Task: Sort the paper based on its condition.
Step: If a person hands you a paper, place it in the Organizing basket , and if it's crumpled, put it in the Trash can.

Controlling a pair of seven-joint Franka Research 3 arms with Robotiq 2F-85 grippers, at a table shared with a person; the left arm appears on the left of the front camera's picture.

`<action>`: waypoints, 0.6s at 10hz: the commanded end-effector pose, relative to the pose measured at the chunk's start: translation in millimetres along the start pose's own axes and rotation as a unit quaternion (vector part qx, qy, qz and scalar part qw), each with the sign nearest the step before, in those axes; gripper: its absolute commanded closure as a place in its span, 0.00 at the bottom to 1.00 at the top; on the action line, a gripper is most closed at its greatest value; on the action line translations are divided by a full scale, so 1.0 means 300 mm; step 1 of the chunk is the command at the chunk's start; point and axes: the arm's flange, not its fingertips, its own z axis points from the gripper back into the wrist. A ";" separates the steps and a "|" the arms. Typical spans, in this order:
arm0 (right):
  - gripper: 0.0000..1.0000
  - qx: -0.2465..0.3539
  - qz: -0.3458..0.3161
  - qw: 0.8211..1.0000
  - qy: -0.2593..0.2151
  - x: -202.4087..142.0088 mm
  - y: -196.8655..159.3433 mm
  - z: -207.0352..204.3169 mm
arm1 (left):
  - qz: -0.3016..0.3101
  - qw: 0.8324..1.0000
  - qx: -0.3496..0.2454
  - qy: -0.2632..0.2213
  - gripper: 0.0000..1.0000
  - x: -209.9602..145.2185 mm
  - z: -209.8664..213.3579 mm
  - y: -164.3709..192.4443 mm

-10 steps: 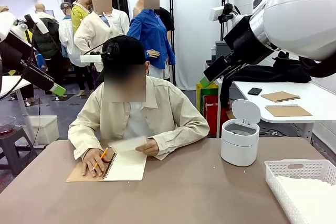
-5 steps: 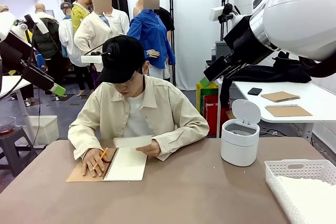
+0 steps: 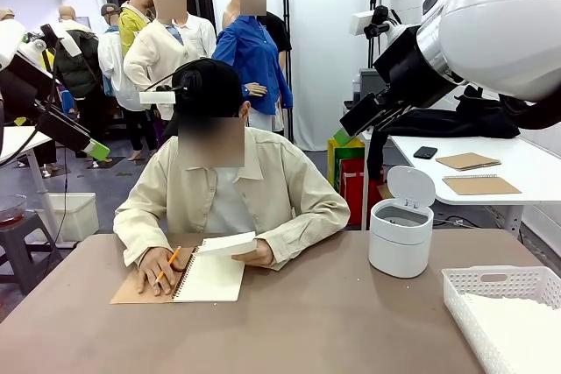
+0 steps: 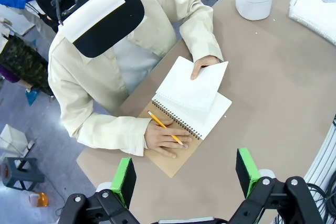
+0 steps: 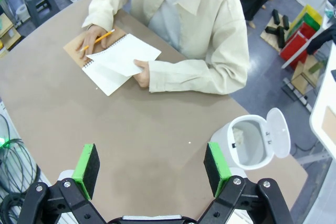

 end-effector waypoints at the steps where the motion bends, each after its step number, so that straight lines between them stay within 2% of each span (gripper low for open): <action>1: 0.00 -0.002 0.000 1.000 -0.003 0.000 -0.001 0.000 | -0.003 1.000 0.001 0.000 0.00 0.000 0.002 0.002; 6: 0.00 -0.002 0.000 1.000 -0.003 0.000 -0.001 0.000 | -0.003 1.000 0.001 0.000 0.00 0.000 0.002 0.002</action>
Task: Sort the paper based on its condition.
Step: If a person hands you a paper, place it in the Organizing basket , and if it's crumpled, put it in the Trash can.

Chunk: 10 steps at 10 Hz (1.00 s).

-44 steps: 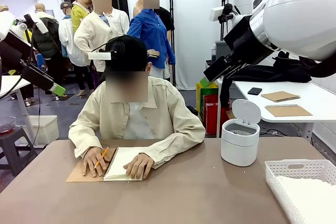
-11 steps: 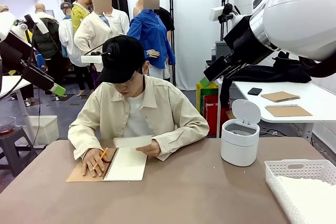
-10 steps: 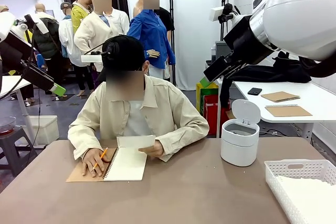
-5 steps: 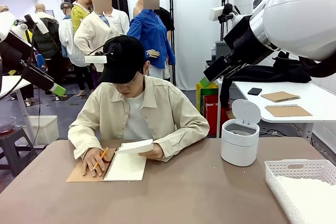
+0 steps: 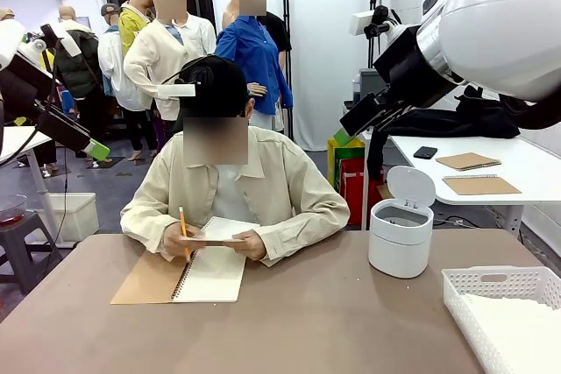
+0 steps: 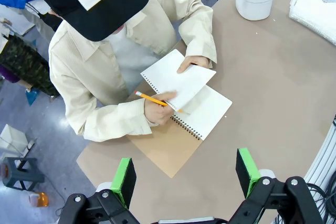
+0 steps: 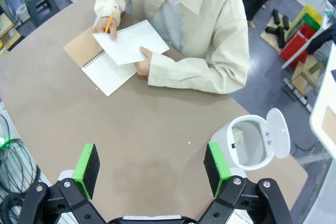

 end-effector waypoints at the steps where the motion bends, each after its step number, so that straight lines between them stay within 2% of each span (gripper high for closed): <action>1: 0.00 -0.002 0.000 1.000 -0.003 0.000 -0.001 0.000 | -0.003 1.000 0.001 0.000 0.00 0.000 0.002 0.002; 10: 0.00 -0.002 0.000 1.000 -0.003 0.000 -0.001 0.000 | -0.003 1.000 0.001 0.000 0.00 0.000 0.002 0.002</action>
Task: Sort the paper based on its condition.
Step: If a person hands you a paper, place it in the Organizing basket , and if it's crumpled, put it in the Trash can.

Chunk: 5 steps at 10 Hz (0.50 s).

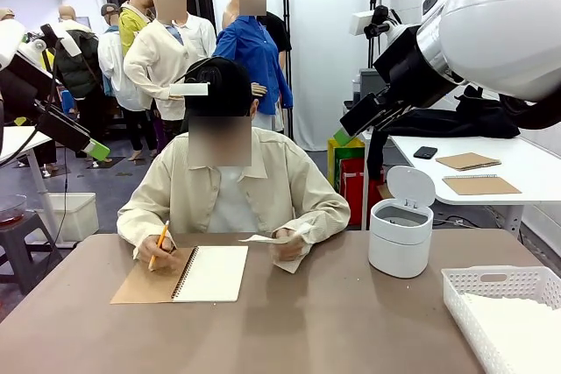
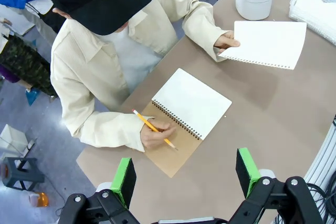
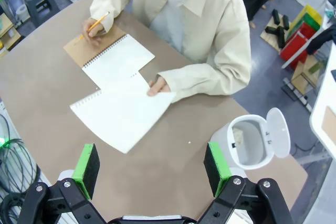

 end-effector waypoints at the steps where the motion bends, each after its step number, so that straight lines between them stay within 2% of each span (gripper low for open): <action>1: 0.00 -0.002 0.000 1.000 -0.003 0.000 -0.001 0.000 | -0.003 1.000 0.001 0.000 0.00 0.000 0.002 0.002; 5: 0.00 -0.002 0.000 1.000 -0.003 0.000 -0.001 0.000 | -0.003 1.000 0.001 0.000 0.00 0.000 0.002 0.002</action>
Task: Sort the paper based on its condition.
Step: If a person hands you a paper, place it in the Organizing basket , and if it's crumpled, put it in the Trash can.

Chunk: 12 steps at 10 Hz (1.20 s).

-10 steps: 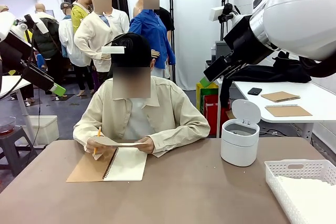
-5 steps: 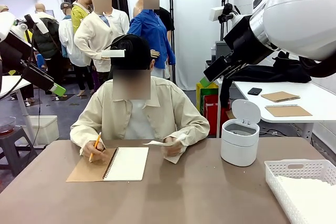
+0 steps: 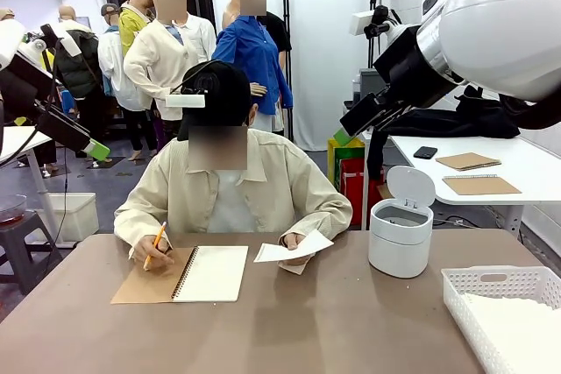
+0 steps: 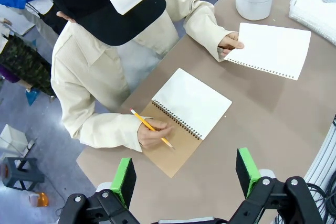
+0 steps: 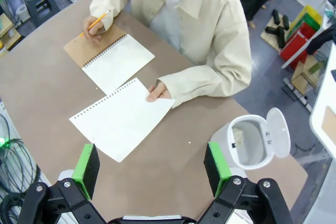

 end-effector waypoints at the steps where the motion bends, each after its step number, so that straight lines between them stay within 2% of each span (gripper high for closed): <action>1: 0.00 -0.002 0.000 1.000 -0.003 0.000 -0.001 0.000 | -0.003 1.000 0.001 0.000 0.00 0.000 0.002 0.002; 7: 0.00 0.000 0.000 1.000 0.000 0.000 0.000 0.000 | -0.003 1.000 0.001 0.000 0.00 0.000 0.002 0.002; 10: 0.00 0.041 -0.160 0.983 0.078 0.047 -0.118 -0.116 | -0.003 1.000 0.001 0.000 0.00 0.000 0.002 0.002; 12: 0.00 0.069 -0.274 0.950 0.131 0.024 -0.200 -0.200 | -0.003 1.000 0.001 0.000 0.00 0.000 0.002 0.002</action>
